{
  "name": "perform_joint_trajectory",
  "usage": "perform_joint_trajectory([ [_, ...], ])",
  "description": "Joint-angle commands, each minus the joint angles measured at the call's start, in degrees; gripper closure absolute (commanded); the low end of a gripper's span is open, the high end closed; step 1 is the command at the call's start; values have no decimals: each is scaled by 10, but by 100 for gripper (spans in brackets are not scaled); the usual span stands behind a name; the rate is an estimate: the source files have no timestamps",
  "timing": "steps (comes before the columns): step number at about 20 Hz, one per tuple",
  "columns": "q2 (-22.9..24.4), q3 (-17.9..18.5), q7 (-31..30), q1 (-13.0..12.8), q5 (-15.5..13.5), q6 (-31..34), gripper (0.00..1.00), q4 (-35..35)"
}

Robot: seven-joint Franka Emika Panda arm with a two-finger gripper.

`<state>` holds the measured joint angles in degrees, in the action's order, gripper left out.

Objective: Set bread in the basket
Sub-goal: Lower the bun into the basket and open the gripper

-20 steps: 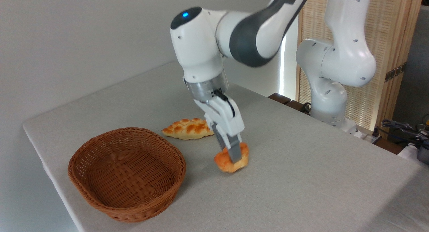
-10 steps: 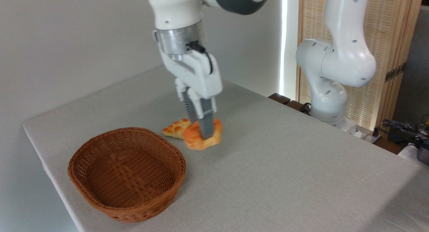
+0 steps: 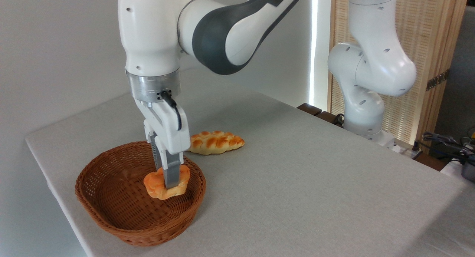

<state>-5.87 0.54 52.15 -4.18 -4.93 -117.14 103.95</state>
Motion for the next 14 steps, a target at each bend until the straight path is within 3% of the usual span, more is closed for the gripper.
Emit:
perform_joint_trajectory([
  [1,-18,-6,4,0,-5,-31,0,-10],
  [5,-47,-21,3,-1,-3,-70,0,-10],
  [14,-47,-20,10,-5,4,-76,0,-10],
])
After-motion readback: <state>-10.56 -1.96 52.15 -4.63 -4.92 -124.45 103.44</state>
